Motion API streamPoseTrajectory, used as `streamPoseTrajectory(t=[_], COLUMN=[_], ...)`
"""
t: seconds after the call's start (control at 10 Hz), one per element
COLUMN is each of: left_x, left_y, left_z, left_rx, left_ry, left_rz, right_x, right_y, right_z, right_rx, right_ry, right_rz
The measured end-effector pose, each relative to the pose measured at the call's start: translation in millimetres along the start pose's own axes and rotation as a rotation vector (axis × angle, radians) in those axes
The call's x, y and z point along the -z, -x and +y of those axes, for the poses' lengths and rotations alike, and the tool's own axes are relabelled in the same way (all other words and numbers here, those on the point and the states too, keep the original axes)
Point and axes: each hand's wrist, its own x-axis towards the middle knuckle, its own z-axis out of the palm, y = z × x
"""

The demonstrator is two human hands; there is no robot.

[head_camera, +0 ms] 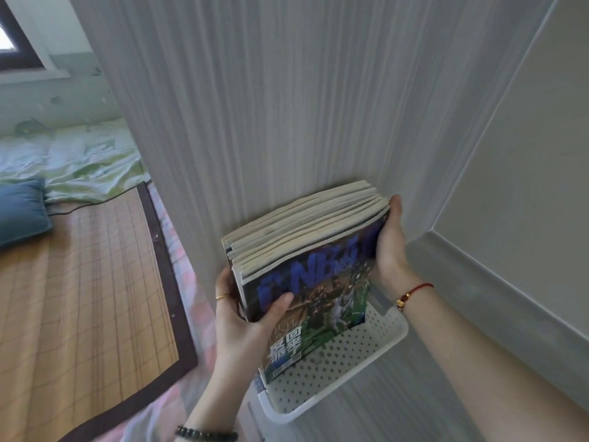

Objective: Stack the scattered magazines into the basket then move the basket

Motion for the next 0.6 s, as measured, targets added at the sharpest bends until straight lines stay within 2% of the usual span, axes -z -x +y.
streamPoseTrajectory(t=[0.2, 0.3, 0.5, 0.6], left_x=[-1, -8, -18, -9], left_y=[6, -2, -6, -9], left_z=[25, 37, 49, 57], left_rx=[-0.108, -0.04, -0.063, -0.027], left_ry=[-0.019, 0.025, -0.21, -0.188], left_rz=[0.035, 0.058, 0.168, 0.108], right_x=[-1, -3, -13, -5], right_y=[5, 4, 14, 24], right_z=[-21, -29, -39, -59], right_rx=[0.088, 0.094, 0.079, 0.078], right_ry=[0.188, 0.223, 0.325, 0.343], right_rz=[-0.059, -0.069, -0.081, 0.016])
